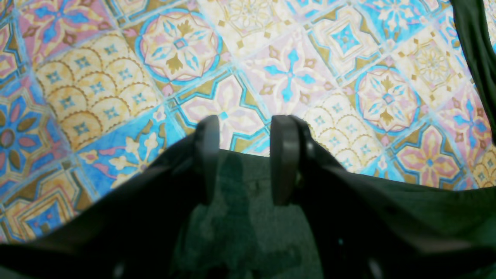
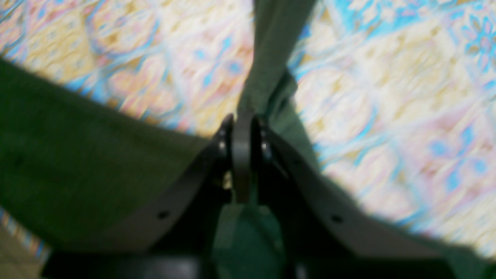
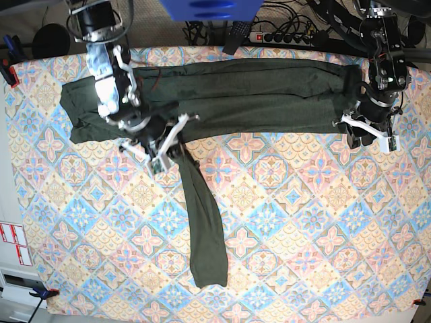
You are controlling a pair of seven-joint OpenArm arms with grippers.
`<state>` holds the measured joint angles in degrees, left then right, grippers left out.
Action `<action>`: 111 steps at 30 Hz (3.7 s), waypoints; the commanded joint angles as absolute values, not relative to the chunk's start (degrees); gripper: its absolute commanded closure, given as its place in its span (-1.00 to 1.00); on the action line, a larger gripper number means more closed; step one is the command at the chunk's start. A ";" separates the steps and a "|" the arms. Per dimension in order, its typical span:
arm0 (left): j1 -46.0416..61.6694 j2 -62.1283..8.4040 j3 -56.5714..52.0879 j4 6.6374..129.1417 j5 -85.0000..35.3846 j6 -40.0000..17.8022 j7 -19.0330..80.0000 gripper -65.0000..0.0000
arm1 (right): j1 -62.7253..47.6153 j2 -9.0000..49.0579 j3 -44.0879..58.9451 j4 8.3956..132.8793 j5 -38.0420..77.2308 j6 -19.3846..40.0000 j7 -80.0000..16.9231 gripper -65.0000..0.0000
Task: Fold the T-shirt properly
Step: 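Grasp the sleeve with the right gripper and drag it onto the folded body, then grasp the sleeve cuff with the left gripper and lift it onto the body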
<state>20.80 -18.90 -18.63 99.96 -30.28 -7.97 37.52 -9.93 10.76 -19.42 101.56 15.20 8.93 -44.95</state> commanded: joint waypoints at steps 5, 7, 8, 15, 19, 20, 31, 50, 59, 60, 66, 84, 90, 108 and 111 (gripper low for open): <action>20.62 -19.56 -19.03 100.79 -30.64 -8.22 36.35 0.33 | -14.64 12.44 -20.62 106.15 15.52 9.19 -44.00 0.99; 20.62 -19.56 -19.03 100.79 -30.55 -8.22 36.35 0.33 | -15.96 12.79 -23.08 106.42 15.52 9.19 -44.00 0.99; 20.62 -19.56 -19.03 100.79 -30.55 -8.22 36.35 0.33 | -16.40 13.93 -24.57 106.42 15.52 9.19 -44.00 0.99; 20.70 -19.47 -19.03 100.79 -30.55 -8.22 36.35 0.33 | -16.40 18.59 -37.93 105.89 15.34 9.19 -44.00 0.99; 20.70 -19.47 -19.03 100.79 -30.55 -8.22 36.35 0.33 | -16.31 19.12 -39.34 105.80 15.25 9.19 -44.00 0.98; 20.70 -19.47 -18.95 100.79 -30.55 -8.22 36.35 0.33 | -15.87 19.12 -39.43 105.71 15.25 9.19 -44.09 0.97; 21.05 -19.65 -16.31 101.05 -30.55 -8.22 36.35 0.32 | -12.62 20.26 -39.25 105.54 15.25 9.19 -52.62 0.34; -8.22 -13.23 4.35 83.65 -30.11 -7.96 43.47 0.31 | -13.14 19.82 -19.91 108.53 15.52 9.19 -52.35 0.40; -20.97 -6.11 4.44 62.37 -30.11 -7.96 42.07 0.31 | -13.14 19.82 -19.91 108.88 15.52 9.19 -52.35 0.40; -21.67 -5.49 4.53 60.79 -30.11 -7.96 40.92 0.31 | -13.14 19.82 -19.91 109.05 15.52 9.19 -52.35 0.40; -26.77 -3.38 12.88 49.27 -30.29 -7.96 33.71 0.31 | -13.14 19.82 -19.91 109.23 15.52 9.19 -52.35 0.40; -28.97 3.03 17.63 36.26 -30.11 -7.96 25.19 0.47 | -13.14 20.00 -19.91 110.29 15.52 9.19 -52.35 0.40; -28.97 2.95 17.63 36.62 -30.11 -7.96 25.27 1.00 | -13.14 20.00 -19.91 110.29 15.52 9.19 -52.35 0.40; -5.32 -14.20 17.10 82.24 -30.37 -2.42 24.92 1.00 | -13.14 20.00 -19.91 110.55 15.52 9.19 -52.35 0.40; 0.57 -17.80 16.75 90.24 -30.37 -0.66 24.75 1.00 | -13.14 19.91 -20.00 110.46 15.52 9.19 -52.35 0.40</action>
<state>-0.56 -16.53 17.21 86.67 -30.33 -1.04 26.41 -13.52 19.53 -20.23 109.45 15.33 9.19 -53.34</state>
